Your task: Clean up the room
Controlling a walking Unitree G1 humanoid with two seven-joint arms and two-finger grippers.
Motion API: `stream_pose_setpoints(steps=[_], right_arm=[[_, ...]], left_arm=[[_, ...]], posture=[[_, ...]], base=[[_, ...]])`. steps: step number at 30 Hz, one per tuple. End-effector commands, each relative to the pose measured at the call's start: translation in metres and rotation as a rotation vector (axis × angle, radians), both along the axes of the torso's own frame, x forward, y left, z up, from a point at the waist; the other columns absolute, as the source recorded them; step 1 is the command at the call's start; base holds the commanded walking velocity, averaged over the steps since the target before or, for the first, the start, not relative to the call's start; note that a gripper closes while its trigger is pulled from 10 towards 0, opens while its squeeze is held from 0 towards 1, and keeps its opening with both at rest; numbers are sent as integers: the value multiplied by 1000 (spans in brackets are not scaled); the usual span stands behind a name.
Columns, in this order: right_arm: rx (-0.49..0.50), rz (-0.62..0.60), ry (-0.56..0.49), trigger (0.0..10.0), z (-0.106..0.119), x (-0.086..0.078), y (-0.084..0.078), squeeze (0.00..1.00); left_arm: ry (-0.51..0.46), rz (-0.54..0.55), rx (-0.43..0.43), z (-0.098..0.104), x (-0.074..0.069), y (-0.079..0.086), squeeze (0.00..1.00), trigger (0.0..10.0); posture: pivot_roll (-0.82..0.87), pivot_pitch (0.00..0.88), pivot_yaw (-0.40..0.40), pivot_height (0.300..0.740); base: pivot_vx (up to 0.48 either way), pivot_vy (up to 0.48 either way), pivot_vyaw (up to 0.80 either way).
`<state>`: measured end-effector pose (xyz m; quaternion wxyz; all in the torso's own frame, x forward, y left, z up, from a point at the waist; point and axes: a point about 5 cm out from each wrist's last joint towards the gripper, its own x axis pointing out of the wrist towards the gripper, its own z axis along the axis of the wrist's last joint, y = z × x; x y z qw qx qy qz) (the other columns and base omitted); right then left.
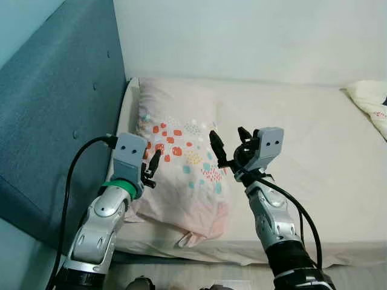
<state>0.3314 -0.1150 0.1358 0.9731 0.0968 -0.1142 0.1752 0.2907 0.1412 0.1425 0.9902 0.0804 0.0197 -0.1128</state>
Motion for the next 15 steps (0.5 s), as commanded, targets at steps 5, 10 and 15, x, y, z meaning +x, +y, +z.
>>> stream_pose_setpoints(steps=[5, 10, 15], right_arm=[[10, 0, -1, 10000, 1, 1, 2, 0], [18, -11, -8, 10000, 2, 1, -1, 0], [17, -8, -4, 10000, 1, 1, 0, 0]], left_arm=[[-17, -44, -8, 0, -5, -7, 0, 10000], [-57, -62, -51, 7, -8, -9, 0, 10000], [-62, -62, -64, 7, -9, -8, 0, 10000]], posture=[[85, 0, 10, 740], [88, 0, 9, 740], [90, 0, 6, 740]], base=[[0, 0, 0], [0, 0, 0], [0, 0, 0]])
